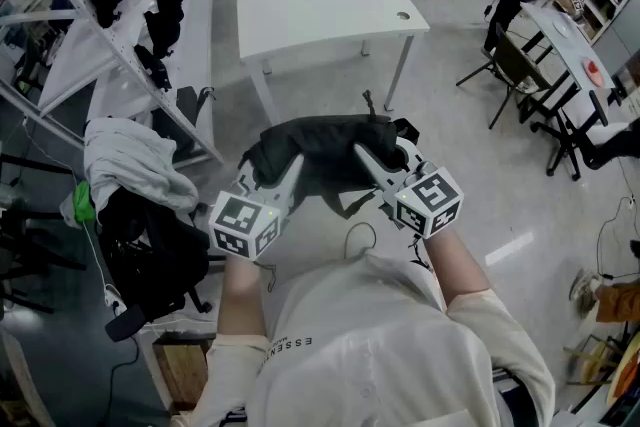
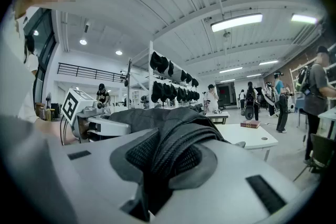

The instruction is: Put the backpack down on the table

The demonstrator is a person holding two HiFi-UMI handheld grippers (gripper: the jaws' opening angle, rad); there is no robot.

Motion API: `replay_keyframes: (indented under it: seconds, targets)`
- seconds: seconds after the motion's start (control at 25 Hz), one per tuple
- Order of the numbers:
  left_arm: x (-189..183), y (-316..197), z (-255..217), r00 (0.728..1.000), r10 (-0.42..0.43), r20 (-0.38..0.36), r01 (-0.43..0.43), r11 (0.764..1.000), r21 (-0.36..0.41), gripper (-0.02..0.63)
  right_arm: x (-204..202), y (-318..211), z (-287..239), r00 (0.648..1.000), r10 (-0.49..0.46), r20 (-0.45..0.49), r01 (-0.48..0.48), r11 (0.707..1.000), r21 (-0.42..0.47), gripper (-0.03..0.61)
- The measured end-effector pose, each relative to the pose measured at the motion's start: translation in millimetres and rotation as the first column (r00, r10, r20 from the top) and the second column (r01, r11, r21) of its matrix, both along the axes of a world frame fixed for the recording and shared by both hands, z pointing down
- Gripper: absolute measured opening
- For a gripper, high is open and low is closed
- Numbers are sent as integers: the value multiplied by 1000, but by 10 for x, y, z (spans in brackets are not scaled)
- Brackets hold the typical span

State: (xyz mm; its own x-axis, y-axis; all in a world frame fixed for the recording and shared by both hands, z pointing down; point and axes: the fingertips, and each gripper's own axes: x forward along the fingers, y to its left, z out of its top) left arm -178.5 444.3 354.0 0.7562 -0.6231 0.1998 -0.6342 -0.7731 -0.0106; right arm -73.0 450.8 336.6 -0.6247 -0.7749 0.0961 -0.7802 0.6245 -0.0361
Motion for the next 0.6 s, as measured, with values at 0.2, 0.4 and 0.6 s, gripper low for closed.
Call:
replay_keyframes:
  seconds: [0.2,0.4,0.6]
  targets:
    - [-69,-23,22,1000,8,2,-8,1000,-10,55,-69,-18,27,1000,6,-4,-6,1000,-5,81]
    - [-141,-74,23,1000,13,2,-13,1000,-15,55,-142,-69,32,1000,8,-7,-8,1000,-11,81]
    - [-187,-133,66,1000,21,17,-20,1000,-21,55,-182,-130,97,1000,22,19,-21,999,-33,82]
